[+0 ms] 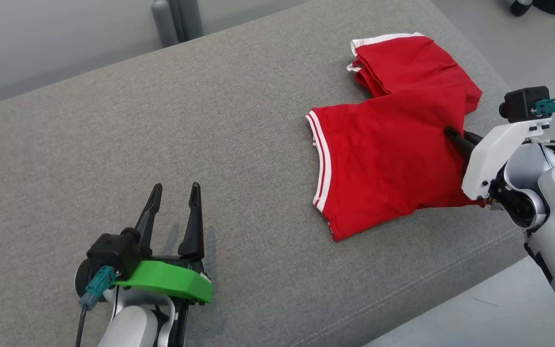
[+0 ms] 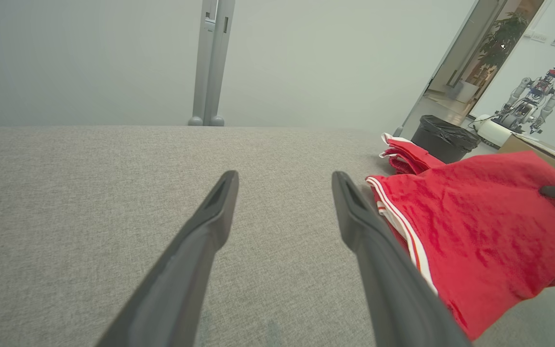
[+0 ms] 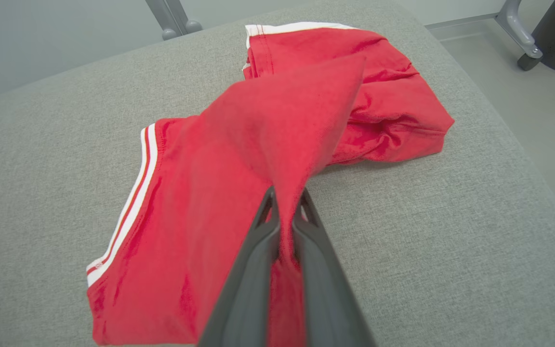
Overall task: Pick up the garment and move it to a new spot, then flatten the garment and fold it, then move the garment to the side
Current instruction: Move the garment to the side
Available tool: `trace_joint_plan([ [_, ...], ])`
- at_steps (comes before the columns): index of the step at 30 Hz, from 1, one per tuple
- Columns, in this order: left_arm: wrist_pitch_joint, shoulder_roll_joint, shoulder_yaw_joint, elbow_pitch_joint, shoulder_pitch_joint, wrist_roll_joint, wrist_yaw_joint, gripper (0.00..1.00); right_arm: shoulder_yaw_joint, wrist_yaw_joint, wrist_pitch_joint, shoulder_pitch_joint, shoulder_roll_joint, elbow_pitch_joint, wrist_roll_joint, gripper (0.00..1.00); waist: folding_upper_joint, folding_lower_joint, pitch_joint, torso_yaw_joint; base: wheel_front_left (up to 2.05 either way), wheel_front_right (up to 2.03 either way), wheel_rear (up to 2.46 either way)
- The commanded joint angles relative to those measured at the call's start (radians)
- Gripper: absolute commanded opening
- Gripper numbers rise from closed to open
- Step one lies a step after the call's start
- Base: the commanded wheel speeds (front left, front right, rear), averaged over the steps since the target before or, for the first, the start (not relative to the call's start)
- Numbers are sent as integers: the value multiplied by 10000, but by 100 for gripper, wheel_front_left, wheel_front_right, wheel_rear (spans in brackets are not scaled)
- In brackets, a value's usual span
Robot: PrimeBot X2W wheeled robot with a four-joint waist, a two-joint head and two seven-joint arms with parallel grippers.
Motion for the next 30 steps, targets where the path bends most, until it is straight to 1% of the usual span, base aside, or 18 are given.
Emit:
trace_joint_plan([
  [1, -6, 19, 17, 27, -123, 59, -33, 100, -38, 0, -13, -77, 24, -35, -115, 0, -1, 0, -18, 47, 0, 0, 0],
  [7, -82, 49, 70, 33, -80, -17, 84, 100, -166, 0, -188, -486, -117, -163, -495, 0, -1, 0, -92, 608, 0, 0, 0],
  [15, -151, 9, 85, 35, -133, -88, 75, 100, -583, 0, -45, -1575, -352, 6, -1065, 0, -1, 0, 22, 1265, 0, 0, 0],
  [18, -167, 10, 90, 51, -169, -77, 66, 100, -670, 0, -34, -1793, -427, 96, -1221, 0, -1, 0, 78, 1394, 0, 0, 0],
  [24, -192, 60, 95, 31, -266, -40, 67, 100, -676, -1, -182, -2221, -909, 491, -1741, 0, -1, 0, 322, 1681, 0, 0, 0],
  [30, -141, 169, 68, -79, -455, 49, 91, 100, -970, -1, -730, -2500, -1389, 1269, -2226, 0, -1, 0, 763, 1881, 0, 0, 0],
])
